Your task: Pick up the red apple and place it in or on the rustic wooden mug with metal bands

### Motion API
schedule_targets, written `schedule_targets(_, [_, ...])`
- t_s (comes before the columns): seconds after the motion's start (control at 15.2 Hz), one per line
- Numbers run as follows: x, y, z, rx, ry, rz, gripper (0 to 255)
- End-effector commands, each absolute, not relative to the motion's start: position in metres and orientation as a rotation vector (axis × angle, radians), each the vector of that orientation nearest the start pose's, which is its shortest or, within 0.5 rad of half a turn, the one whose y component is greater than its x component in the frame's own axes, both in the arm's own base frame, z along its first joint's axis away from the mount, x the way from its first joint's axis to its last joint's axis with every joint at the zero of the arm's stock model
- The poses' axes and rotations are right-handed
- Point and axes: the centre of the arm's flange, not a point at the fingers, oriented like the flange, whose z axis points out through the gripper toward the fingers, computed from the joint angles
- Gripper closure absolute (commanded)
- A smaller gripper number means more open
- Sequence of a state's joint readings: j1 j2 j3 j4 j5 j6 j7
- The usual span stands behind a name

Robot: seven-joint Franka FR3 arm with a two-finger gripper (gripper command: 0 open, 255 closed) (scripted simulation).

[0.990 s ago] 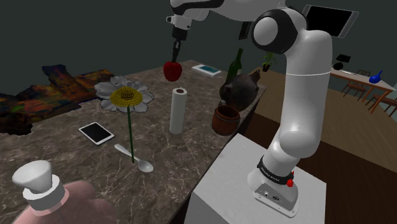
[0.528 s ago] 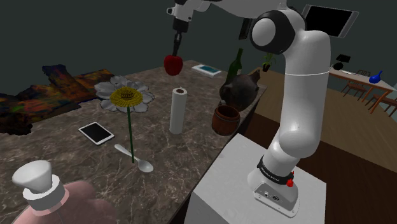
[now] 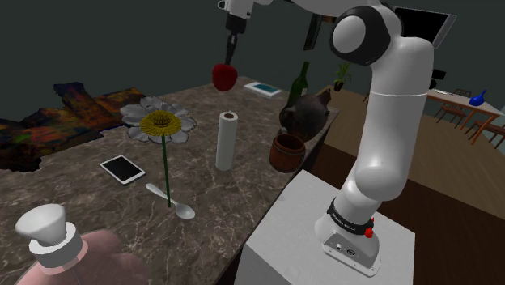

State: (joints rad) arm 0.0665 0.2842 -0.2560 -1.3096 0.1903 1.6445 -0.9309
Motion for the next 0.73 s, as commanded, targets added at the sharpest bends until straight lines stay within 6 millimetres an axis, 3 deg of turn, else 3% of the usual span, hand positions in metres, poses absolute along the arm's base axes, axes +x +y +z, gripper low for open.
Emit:
schedule_targets(0.0, [0.615,-0.078,0.595,-2.856,-1.116,-0.174,255])
schedule_targets(0.46, [0.524,-0.084,0.612,-2.856,-1.116,-0.174,255])
schedule_targets(0.53, [0.538,-0.084,0.61,-2.857,-1.115,-0.175,255])
schedule_targets(0.59, [0.538,-0.084,0.61,-2.857,-1.115,-0.175,0])
schedule_targets(0.66, [0.529,-0.125,0.611,-2.626,-1.22,-0.36,0])
